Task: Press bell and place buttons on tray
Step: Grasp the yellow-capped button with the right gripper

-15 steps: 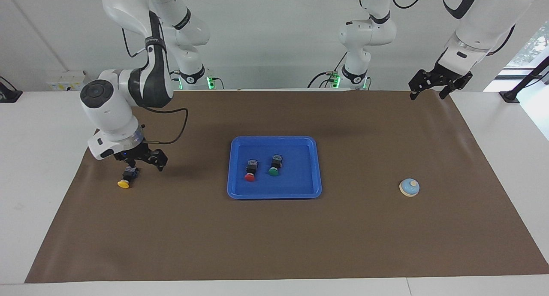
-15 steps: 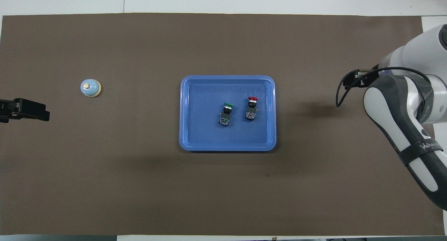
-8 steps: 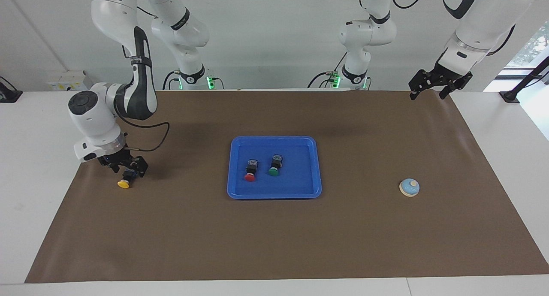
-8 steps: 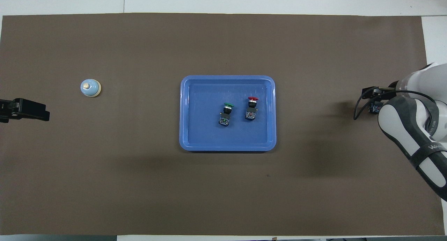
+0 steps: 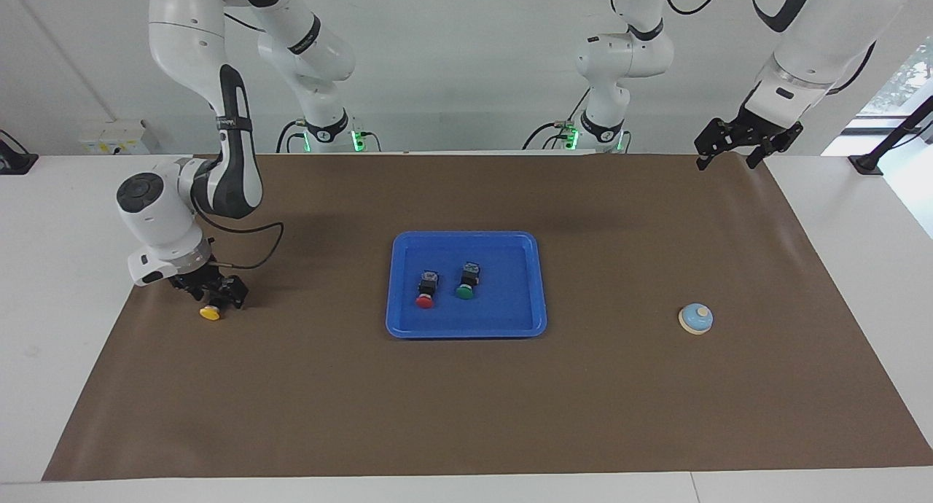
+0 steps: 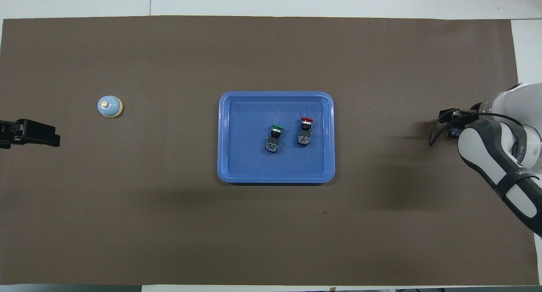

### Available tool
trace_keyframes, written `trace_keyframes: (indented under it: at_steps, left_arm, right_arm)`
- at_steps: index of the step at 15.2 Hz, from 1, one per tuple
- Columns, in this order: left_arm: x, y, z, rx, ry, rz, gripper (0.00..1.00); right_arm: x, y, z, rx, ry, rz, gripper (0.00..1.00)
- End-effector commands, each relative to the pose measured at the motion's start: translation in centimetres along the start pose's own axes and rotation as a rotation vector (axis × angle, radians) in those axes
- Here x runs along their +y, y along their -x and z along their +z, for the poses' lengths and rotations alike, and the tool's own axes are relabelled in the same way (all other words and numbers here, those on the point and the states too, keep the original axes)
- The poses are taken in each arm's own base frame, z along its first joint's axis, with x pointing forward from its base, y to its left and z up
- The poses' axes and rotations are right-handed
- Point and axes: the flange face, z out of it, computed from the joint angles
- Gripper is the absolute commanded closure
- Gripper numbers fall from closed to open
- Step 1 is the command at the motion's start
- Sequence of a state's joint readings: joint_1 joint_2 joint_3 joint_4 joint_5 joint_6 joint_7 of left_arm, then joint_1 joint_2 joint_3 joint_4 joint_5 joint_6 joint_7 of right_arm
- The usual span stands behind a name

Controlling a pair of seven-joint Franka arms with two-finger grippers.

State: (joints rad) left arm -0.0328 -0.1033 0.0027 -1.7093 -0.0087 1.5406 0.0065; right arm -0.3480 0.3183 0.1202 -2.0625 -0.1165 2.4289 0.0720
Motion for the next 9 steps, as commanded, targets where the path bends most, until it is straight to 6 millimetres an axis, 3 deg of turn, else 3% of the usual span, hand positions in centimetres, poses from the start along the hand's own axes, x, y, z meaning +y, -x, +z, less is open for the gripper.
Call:
trace_keyframes:
  at_steps: [1, 4, 5, 9]
  left_arm:
    - [-0.2, 0.2, -0.2, -0.007, -0.013, -0.003, 0.00]
    - [-0.2, 0.2, -0.2, -0.007, -0.013, -0.003, 0.00]
    - [-0.2, 0.2, -0.2, -0.007, -0.013, -0.003, 0.00]
    - [-0.2, 0.2, -0.2, -0.007, -0.013, -0.003, 0.00]
  right_arm:
    - [0.4, 0.7, 0.2, 0.002, 0.007, -0.025, 0.49]
    - [0.4, 0.8, 0.2, -0.004, 0.007, -0.048, 0.92]
    - [0.3, 0.8, 0.0, -0.003, 0.008, -0.049, 1.00]
    - [-1.3, 0.1, -1.1, 0.003, 0.006, -0.073, 1.00]
